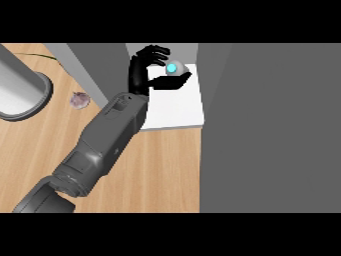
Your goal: Pick up the bottled water, place it into the cabinet and close the cabinet
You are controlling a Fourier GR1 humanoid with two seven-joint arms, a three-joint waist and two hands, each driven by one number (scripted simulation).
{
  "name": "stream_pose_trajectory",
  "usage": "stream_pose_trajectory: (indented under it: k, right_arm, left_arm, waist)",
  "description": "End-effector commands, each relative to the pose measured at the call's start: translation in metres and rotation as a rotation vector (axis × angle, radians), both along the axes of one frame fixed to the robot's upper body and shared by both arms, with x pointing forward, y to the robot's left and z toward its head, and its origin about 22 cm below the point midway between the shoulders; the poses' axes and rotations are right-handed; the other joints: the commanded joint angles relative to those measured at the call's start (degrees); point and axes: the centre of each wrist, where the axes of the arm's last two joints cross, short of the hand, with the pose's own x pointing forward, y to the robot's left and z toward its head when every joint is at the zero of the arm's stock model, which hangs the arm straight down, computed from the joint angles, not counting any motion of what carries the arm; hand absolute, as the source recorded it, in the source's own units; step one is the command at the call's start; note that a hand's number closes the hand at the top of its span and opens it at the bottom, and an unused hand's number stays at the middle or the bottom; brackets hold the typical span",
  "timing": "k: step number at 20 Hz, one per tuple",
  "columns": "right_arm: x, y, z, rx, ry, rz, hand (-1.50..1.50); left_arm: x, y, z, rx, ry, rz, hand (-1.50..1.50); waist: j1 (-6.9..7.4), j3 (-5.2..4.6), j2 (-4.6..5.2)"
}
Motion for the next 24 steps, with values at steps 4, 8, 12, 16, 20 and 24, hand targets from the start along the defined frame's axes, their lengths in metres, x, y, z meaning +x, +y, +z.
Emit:
stream_pose_trajectory:
  k: [4,8,12,16,20,24]
  right_arm:
    - [-0.002,0.012,0.011,0.004,-0.036,0.017,-1.5]
    - [0.011,0.017,0.015,-0.001,-0.033,0.04,-1.5]
    - [0.01,0.015,0.021,-0.019,-0.061,0.034,-1.5]
    - [0.008,0.01,0.024,-0.023,-0.064,0.04,-1.5]
    - [0.004,0.008,0.017,-0.025,-0.059,0.041,-1.5]
    - [0.002,0.004,0.022,-0.057,-0.036,0.019,-1.5]
  left_arm:
    - [0.008,0.011,0.003,0.037,0.036,0.013,-1.5]
    - [0.006,0.002,0.002,0.05,-0.011,0.001,-1.5]
    - [0.008,0.01,0.003,0.007,-0.079,-0.044,-1.5]
    - [0.012,-0.007,0.025,-0.07,-0.171,-0.104,-1.5]
    - [0.011,-0.007,0.023,-0.078,-0.192,-0.117,-1.5]
    - [0.003,-0.006,0.012,-0.127,-0.193,-0.131,-1.5]
  waist:
    - [-0.24,0.0,0.22]
    - [-0.12,-0.05,0.75]
    - [-0.18,-0.09,0.66]
    - [-0.02,-0.05,0.0]
    - [-0.71,0.03,-0.17]
    - [0.18,0.04,-0.82]
